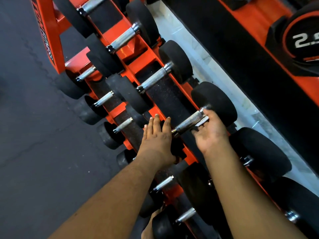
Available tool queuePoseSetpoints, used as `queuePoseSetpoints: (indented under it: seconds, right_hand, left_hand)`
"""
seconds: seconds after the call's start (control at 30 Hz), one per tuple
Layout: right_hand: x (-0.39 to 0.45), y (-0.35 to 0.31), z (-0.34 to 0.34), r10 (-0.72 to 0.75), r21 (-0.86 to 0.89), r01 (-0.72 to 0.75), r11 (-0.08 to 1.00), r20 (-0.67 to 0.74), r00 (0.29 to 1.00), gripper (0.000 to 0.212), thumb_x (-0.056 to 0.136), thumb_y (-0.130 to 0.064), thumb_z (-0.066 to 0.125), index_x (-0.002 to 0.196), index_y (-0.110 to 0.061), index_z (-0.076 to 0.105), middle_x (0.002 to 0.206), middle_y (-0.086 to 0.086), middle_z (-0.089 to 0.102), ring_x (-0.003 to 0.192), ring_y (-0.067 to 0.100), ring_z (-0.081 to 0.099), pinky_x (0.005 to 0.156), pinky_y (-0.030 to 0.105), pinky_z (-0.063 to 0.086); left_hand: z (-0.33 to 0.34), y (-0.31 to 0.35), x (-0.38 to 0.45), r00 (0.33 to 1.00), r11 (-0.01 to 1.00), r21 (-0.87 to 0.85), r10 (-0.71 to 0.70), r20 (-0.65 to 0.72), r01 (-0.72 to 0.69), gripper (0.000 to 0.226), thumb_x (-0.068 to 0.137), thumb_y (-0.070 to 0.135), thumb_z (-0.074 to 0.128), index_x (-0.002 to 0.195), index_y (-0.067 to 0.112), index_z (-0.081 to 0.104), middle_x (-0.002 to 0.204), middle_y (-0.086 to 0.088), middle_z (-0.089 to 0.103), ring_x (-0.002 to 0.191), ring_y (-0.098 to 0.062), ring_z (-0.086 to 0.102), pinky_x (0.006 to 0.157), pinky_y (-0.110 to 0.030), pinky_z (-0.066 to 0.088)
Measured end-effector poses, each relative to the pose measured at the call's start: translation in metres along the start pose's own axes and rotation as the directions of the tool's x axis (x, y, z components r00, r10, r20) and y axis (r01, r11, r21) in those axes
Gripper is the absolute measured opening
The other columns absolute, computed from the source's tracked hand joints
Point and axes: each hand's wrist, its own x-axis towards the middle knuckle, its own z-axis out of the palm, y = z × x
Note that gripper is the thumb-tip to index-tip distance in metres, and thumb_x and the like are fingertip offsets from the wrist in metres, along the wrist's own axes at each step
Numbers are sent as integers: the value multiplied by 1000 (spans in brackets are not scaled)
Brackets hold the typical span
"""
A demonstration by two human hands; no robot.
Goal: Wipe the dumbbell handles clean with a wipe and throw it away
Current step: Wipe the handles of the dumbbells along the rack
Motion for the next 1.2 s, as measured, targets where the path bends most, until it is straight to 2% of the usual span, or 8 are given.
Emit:
queuePoseSetpoints:
  seconds: [0.2, 0.4, 0.53, 0.7, 0.83, 0.97, 1.1, 1.2]
  right_hand:
    - [3, -7, 5, 41, -45, -38, 998, 52, 998, 6, 95, -23, 60, 91, -18, 59, 96, 3, 61, 87, 18, 60, 87, 40, 49]
    - [-4, -10, -1, 27, -26, -26, 999, 58, 998, 33, 92, -32, 63, 119, -14, 62, 116, 9, 66, 110, 26, 62, 100, 52, 44]
    - [-9, -4, 8, 25, -96, -17, 995, 84, 996, 16, 93, -33, 63, 92, -17, 59, 78, 0, 69, 72, 15, 69, 73, 35, 55]
    - [-12, 3, -6, 37, -110, -22, 994, 132, 991, 21, 91, -32, 64, 109, -22, 64, 118, 5, 67, 105, 19, 65, 95, 41, 45]
    - [-15, 13, 4, 93, -100, -86, 991, 68, 993, 13, 92, -30, 65, 91, -17, 61, 85, 2, 65, 75, 17, 65, 69, 31, 52]
    - [-7, 22, -5, 115, -127, -104, 986, 80, 990, 15, 91, -27, 67, 100, -16, 62, 103, 10, 62, 94, 26, 62, 89, 40, 51]
    - [-1, 22, -15, 134, -167, -116, 979, 102, 986, 21, 94, -33, 64, 106, -16, 65, 101, 7, 69, 87, 21, 66, 80, 34, 54]
    - [-7, 34, -11, 221, -356, -162, 920, 131, 966, 33, 91, -43, 69, 106, -15, 69, 106, 7, 72, 88, 21, 70, 79, 35, 56]
  left_hand:
    - [-2, 1, 0, 1000, 1000, 4, -2, 6, 2, 134, 72, 49, 86, 162, 21, -9, 167, -15, -22, 154, -30, -23, 125, -45, -11]
    - [-1, 0, 1, 1000, 1000, 1, -3, 21, 3, 134, 73, 48, 86, 161, 22, -11, 166, -15, -24, 153, -30, -25, 126, -48, -9]
    - [0, 0, 1, 1000, 1000, 8, -5, 10, 5, 135, 71, 50, 87, 161, 21, -10, 166, -16, -23, 154, -31, -23, 126, -47, -9]
    - [2, 0, 2, 1000, 1000, 21, -6, -2, 6, 135, 71, 51, 87, 161, 21, -10, 167, -16, -21, 154, -31, -21, 126, -47, -9]
    - [1, 0, 2, 1000, 1000, 17, -7, -7, 7, 136, 69, 53, 86, 161, 21, -10, 167, -16, -21, 154, -31, -22, 125, -45, -11]
    - [2, 0, 2, 1000, 1000, 10, -7, -4, 7, 136, 70, 54, 86, 161, 21, -10, 167, -16, -21, 154, -31, -22, 124, -44, -12]
    - [2, 0, 2, 1000, 1000, 14, -4, 0, 4, 137, 71, 53, 86, 161, 21, -12, 167, -15, -22, 154, -30, -22, 124, -44, -11]
    - [1, 0, 1, 1000, 1000, 20, -5, -2, 5, 138, 70, 52, 87, 161, 20, -12, 167, -16, -22, 154, -31, -22, 125, -45, -10]
